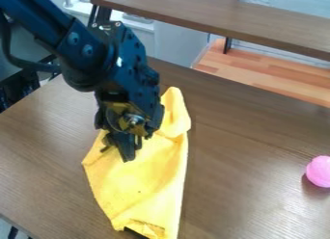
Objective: Unfold the yellow cloth
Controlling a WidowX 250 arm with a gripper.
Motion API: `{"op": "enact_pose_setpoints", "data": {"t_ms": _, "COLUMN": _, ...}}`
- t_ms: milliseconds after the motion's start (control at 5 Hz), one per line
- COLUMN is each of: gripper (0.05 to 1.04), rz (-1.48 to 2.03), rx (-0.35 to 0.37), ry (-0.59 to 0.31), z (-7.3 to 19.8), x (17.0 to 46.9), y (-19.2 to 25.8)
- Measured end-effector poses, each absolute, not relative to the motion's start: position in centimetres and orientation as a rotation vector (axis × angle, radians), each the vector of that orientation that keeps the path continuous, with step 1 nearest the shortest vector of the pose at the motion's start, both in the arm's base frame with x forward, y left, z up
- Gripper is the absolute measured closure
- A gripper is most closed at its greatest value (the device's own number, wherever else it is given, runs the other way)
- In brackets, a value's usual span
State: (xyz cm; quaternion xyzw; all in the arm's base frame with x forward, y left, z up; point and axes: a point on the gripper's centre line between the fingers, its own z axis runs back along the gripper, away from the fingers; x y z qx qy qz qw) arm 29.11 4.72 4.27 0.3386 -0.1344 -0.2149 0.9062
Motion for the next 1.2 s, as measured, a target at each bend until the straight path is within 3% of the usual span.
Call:
{"op": "enact_pose_setpoints", "data": {"t_ms": 200, "gripper": 0.320, "rz": -0.458, "rx": 0.679, "ry": -0.263, "z": 3.67, "x": 29.06, "y": 4.62}}
{"op": "enact_pose_setpoints", "data": {"t_ms": 400, "gripper": 0.079, "rz": -0.463, "rx": 0.674, "ry": -0.260, "z": 3.52, "x": 29.13, "y": 4.62}}
{"op": "enact_pose_setpoints", "data": {"t_ms": 800, "gripper": 0.087, "rz": -0.465, "rx": 0.674, "ry": -0.258, "z": 3.42, "x": 29.47, "y": 4.59}}
{"op": "enact_pose_setpoints", "data": {"t_ms": 1000, "gripper": 0.147, "rz": -0.470, "rx": 0.667, "ry": -0.249, "z": 3.35, "x": 29.50, "y": 4.80}}
{"op": "enact_pose_setpoints", "data": {"t_ms": 1200, "gripper": 0.435, "rz": -0.470, "rx": 0.651, "ry": -0.245, "z": 3.21, "x": 29.47, "y": 4.88}}
